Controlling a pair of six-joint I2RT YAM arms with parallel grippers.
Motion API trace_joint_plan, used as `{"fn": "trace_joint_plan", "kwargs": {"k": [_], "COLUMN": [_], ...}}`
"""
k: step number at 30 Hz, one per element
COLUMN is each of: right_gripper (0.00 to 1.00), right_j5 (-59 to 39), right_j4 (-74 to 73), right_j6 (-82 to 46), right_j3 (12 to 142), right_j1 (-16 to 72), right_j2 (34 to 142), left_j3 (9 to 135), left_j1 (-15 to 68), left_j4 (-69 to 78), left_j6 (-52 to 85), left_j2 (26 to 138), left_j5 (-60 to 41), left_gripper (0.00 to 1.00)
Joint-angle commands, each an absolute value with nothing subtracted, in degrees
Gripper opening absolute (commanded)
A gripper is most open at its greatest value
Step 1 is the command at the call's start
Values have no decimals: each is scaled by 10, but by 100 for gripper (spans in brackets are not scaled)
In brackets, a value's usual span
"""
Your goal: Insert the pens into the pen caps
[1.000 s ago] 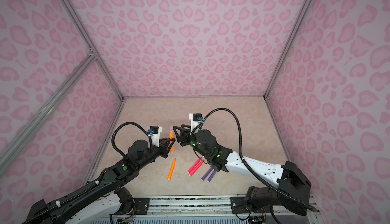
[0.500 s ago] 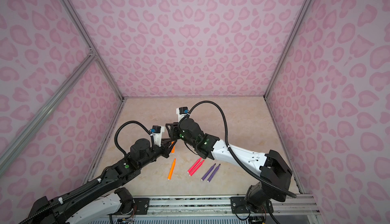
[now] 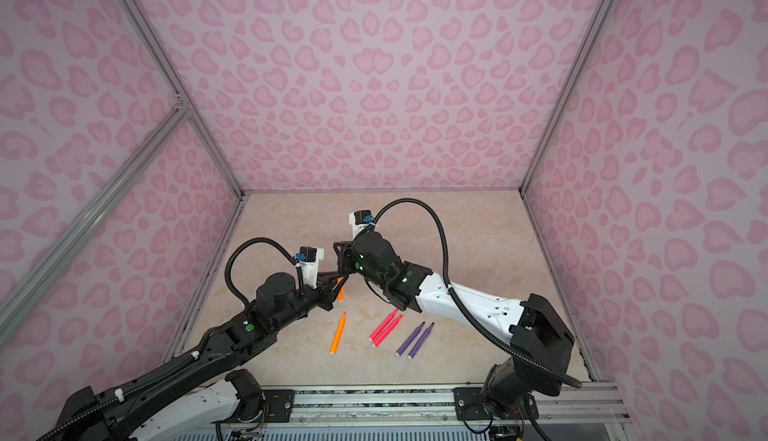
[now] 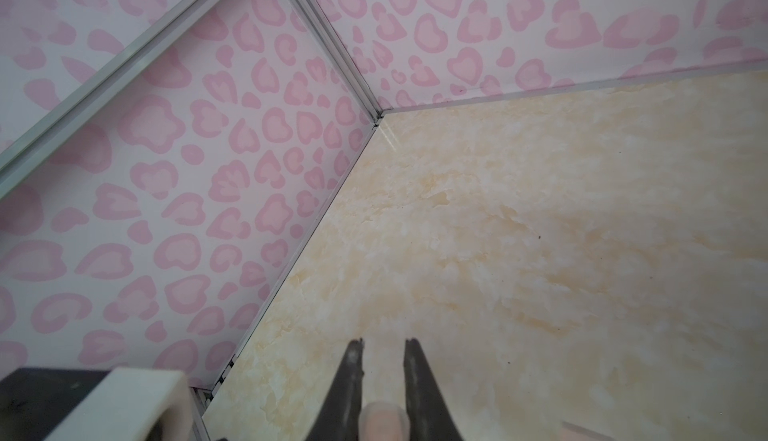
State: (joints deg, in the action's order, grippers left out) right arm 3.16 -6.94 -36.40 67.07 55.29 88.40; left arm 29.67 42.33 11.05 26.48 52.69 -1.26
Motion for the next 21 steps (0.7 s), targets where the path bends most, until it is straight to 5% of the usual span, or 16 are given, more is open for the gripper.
{"fn": "trace_joint_plan", "kwargs": {"k": [1, 5, 21], "right_gripper": [8, 0, 0], "right_j5": [22, 15, -181], "right_j4": [-75, -85, -317], "right_j6": [-366, -368, -369], "right_j3": [669, 654, 486], "right_j1": [555, 552, 502], "right_j2": [886, 879, 842], "left_j3": [302, 297, 261], "left_j1": [424, 423, 376], "left_j4": [126, 130, 217], "left_j6": [264, 270, 315], "left_j2": [527, 524, 511], "left_j5": [-10, -5, -133], "left_gripper": [4, 4, 4]}}
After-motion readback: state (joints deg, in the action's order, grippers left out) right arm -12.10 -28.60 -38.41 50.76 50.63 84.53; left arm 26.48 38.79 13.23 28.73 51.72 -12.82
